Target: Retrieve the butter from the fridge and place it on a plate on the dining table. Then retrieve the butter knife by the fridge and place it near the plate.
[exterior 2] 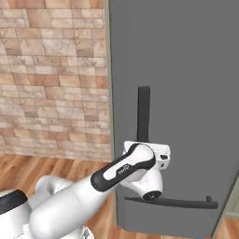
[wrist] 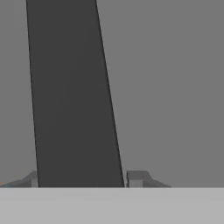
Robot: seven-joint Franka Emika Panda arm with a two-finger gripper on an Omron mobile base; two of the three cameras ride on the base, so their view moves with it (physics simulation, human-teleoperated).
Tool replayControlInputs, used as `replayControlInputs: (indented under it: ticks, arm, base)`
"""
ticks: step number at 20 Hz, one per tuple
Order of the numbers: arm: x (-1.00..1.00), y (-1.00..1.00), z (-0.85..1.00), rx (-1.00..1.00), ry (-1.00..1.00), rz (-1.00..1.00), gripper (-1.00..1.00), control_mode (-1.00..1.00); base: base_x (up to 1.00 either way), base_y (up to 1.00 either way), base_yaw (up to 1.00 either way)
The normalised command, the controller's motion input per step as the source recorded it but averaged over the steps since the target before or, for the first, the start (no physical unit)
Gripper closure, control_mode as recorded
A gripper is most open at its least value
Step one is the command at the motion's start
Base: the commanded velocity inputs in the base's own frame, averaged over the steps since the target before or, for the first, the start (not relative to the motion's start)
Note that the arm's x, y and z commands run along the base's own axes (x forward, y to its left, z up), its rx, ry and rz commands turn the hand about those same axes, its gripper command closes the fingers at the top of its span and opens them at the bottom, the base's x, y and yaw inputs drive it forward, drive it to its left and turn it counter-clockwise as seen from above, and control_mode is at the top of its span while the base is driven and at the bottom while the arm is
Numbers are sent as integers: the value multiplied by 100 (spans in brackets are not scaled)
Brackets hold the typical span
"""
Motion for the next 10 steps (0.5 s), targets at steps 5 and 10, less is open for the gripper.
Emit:
replayControlInputs:
  ticks: [5, 10]
  arm:
    - [-100, -100, 0, 0, 0, 0, 100, -100]
    - [-100, -100, 0, 0, 1, 0, -100, -100]
  base:
    - [0, 0, 0]
    - [0, 0, 0]
